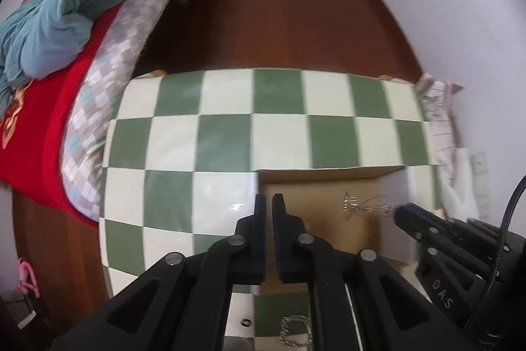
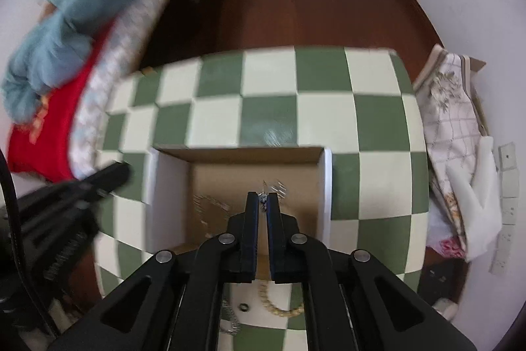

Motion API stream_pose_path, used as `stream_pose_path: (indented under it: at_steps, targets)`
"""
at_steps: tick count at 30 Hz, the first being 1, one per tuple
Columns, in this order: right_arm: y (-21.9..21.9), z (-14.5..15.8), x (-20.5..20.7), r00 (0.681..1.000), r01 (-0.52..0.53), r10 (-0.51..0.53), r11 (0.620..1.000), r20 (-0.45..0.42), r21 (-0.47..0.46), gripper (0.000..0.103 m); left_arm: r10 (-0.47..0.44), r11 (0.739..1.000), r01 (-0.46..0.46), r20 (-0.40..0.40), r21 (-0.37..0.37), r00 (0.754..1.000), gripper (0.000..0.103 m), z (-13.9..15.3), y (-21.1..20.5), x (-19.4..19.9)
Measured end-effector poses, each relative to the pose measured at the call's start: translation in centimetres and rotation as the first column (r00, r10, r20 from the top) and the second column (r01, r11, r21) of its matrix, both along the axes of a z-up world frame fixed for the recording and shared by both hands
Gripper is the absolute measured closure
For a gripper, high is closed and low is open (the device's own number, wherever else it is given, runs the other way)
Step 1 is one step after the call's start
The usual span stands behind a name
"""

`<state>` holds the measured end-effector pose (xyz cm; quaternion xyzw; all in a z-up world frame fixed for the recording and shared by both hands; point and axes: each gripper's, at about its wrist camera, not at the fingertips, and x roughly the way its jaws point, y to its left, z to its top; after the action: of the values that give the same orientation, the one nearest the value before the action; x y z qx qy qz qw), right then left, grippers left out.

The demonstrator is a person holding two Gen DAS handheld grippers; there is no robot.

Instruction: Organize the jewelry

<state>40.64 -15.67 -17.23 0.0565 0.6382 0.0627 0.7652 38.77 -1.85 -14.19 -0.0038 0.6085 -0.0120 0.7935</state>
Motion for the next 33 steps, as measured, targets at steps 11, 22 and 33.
stream_pose_path:
  at_steps: [11, 22, 33]
  targets:
    - [-0.8, -3.2, -3.0, 1.000, 0.004, -0.006, 0.993, -0.014, -0.121, 0.002, 0.035, 0.992, -0.054, 0.157, 0.117, 0.987, 0.000, 0.3, 1.5, -2.2]
    - [-1.2, -0.7, -7.5, 0.993, 0.041, -0.027, 0.991, 0.111, -0.127, 0.001, 0.045, 0.987, -0.090, 0.307, 0.136, 0.951, 0.000, 2.7, 1.6, -7.6]
    - [-3.5, 4.6, -13.9, 0.962, 0.087, -0.063, 0.993, 0.265, -0.079, 0.001, 0.060, 0.982, -0.124, 0.392, 0.141, 0.918, 0.000, 5.5, 3.0, -14.6]
